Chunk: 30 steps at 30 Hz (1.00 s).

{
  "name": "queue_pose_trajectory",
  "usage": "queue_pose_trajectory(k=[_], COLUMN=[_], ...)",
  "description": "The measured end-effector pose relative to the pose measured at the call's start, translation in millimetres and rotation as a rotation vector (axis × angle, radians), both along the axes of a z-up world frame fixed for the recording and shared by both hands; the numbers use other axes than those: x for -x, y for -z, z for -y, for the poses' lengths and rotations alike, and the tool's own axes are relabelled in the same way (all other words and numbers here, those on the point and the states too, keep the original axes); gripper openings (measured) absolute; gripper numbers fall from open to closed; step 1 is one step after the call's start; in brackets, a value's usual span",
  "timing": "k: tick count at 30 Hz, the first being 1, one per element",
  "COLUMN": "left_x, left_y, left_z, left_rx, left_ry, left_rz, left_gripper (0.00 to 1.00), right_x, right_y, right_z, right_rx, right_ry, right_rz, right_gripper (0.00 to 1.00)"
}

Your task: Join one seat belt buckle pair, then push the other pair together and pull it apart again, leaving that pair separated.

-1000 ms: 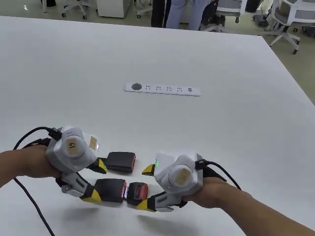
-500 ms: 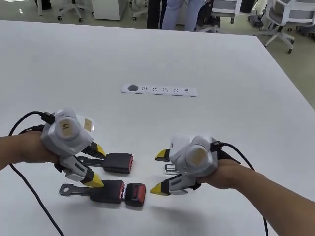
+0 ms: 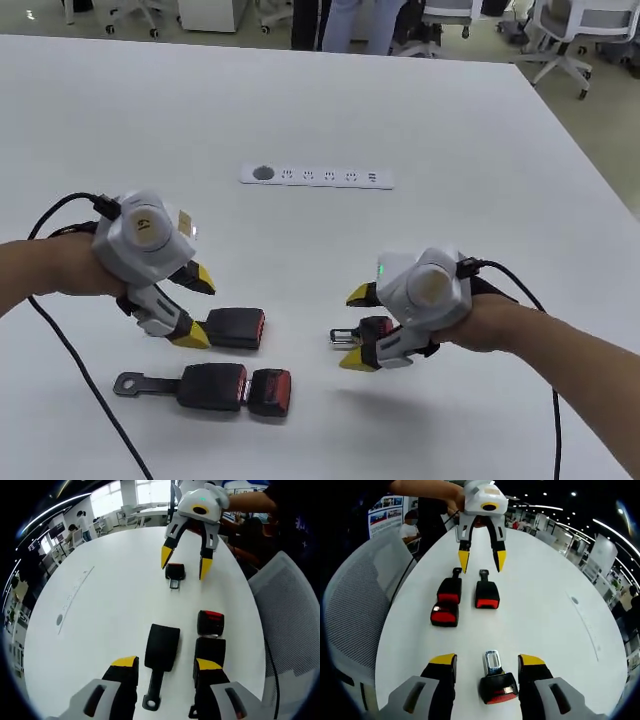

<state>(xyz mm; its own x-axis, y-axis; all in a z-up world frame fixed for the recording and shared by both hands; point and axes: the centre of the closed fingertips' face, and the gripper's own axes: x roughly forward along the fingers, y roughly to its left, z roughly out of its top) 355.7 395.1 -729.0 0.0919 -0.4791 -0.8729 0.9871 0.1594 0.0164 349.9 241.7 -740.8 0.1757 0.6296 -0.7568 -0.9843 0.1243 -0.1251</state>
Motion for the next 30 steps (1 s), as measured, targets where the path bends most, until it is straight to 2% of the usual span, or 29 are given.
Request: queue_pose_trajectory(k=[4,10,16,18,20,22,26,28,30], left_x=[-5.5,-9.4,-10.9,-10.6,-9.0,-8.1,-9.0,-7.6,-7.5], left_y=[0.8,7.3,17.0,19.6,21.4,23.8,28.8,32.1,37.7], left_z=[4.1,6.6,8.3,9.3,10.9,12.4,13.8,13.3,12.1], left_rx=[-0.021,-0.050,-0.090,-0.103,-0.116,-0.130,-0.147,-0.156,-0.166], left_ry=[0.024,0.053,0.091,0.097,0.107,0.117,0.130,0.140,0.148], left_rz=[0.010,0.001,-0.007,-0.010,-0.012,-0.017,-0.028,-0.042,-0.053], left_gripper=[0.45,0.45,0.45,0.44,0.44,0.44,0.41,0.40,0.39], right_x=[-4.8,-7.3,-13.3,-7.9,-12.3,-10.4,-12.4,-15.2,-11.6], right_y=[2.9,8.3,22.5,16.6,23.2,21.5,28.1,36.0,33.8], right_z=[10.2,23.1,37.1,38.6,41.5,42.9,46.1,49.3,49.8], right_rx=[0.014,0.049,0.081,0.089,0.100,0.109,0.125,0.139,0.147], right_ry=[0.013,0.013,0.005,0.005,0.005,0.006,0.009,0.013,0.005], right_rz=[-0.011,-0.023,-0.036,-0.038,-0.040,-0.041,-0.051,-0.060,-0.061], right_gripper=[0.47,0.45,0.43,0.42,0.40,0.39,0.36,0.35,0.35])
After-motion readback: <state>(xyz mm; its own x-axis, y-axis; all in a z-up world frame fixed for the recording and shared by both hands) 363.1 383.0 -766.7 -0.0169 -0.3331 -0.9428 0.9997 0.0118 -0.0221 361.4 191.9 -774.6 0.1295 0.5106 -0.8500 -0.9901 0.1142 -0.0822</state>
